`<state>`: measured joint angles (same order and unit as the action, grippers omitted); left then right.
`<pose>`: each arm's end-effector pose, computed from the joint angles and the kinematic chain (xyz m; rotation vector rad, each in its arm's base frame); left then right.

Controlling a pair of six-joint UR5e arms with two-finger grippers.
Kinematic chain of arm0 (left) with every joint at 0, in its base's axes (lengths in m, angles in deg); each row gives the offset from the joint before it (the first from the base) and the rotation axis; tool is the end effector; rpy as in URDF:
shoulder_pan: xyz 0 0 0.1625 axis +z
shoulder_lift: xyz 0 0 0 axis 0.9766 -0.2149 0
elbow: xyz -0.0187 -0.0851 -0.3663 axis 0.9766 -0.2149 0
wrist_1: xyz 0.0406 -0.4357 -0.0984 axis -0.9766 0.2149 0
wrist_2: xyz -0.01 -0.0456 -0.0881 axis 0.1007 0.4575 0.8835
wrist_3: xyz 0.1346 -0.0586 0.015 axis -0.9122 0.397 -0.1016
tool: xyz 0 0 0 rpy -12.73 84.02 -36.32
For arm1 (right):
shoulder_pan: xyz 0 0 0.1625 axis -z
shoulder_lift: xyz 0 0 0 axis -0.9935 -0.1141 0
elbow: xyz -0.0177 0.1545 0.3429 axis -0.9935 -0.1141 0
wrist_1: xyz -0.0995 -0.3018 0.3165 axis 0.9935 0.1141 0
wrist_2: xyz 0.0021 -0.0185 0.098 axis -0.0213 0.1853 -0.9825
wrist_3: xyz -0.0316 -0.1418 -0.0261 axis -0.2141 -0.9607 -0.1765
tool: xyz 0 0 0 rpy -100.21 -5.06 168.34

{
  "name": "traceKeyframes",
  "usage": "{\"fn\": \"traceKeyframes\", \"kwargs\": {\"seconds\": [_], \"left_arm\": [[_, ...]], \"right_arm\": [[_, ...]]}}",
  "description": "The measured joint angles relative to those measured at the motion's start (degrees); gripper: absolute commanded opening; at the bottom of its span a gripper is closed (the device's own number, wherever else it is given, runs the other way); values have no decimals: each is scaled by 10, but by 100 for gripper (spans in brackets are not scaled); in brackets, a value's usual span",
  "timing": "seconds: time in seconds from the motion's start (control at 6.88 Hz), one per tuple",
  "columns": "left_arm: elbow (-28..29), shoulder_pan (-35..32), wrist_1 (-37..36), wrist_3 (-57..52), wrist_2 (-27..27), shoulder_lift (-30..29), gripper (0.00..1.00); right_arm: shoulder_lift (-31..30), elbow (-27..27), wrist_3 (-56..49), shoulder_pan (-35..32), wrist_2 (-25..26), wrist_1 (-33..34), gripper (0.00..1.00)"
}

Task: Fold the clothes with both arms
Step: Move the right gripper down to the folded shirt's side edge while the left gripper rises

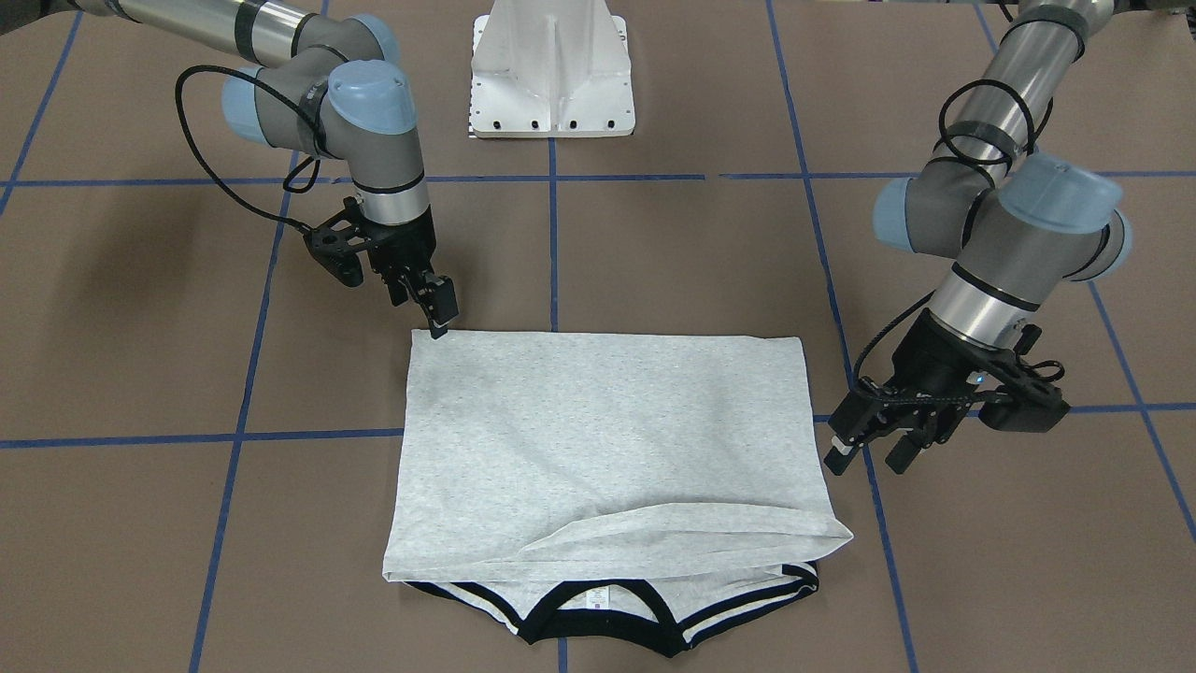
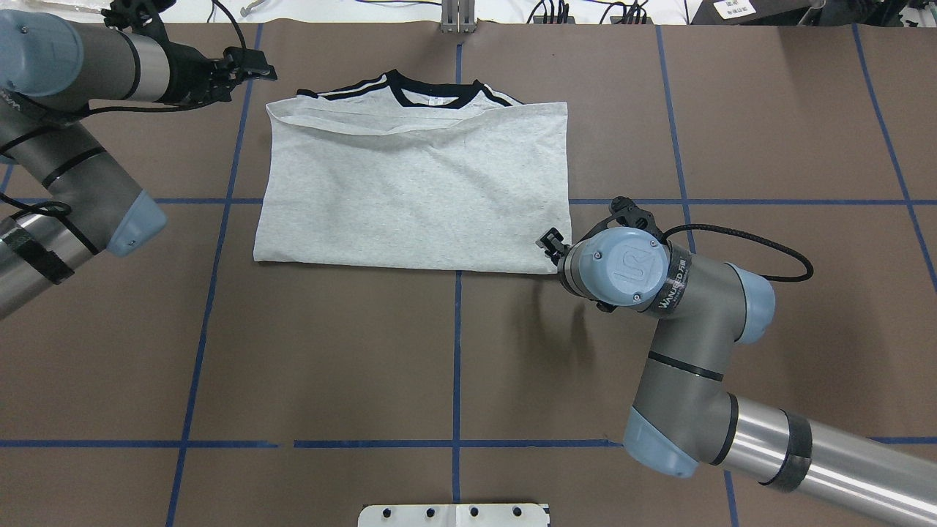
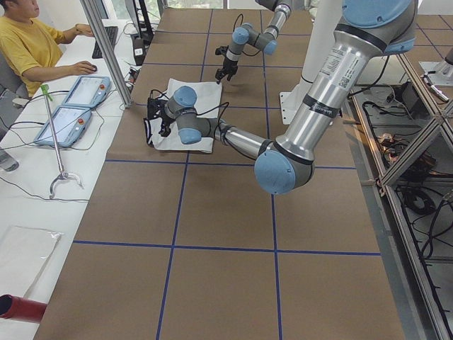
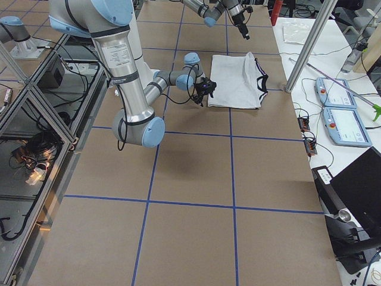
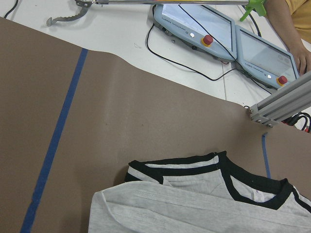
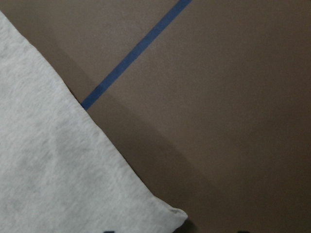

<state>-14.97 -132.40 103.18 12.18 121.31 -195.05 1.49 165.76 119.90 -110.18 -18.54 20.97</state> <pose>0.3643 -0.6656 0.3211 0.4618 1.1835 -0.4137 -0.5567 -0.4303 0.2885 -0.0066 -0.8247 0.9090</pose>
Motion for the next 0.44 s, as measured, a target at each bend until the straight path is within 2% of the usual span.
{"fn": "traceKeyframes", "kwargs": {"seconds": [0.44], "left_arm": [[0, 0, 0, 0, -11, 6, 100]], "right_arm": [[4, -18, 1, -7, 1, 1, 54]]}}
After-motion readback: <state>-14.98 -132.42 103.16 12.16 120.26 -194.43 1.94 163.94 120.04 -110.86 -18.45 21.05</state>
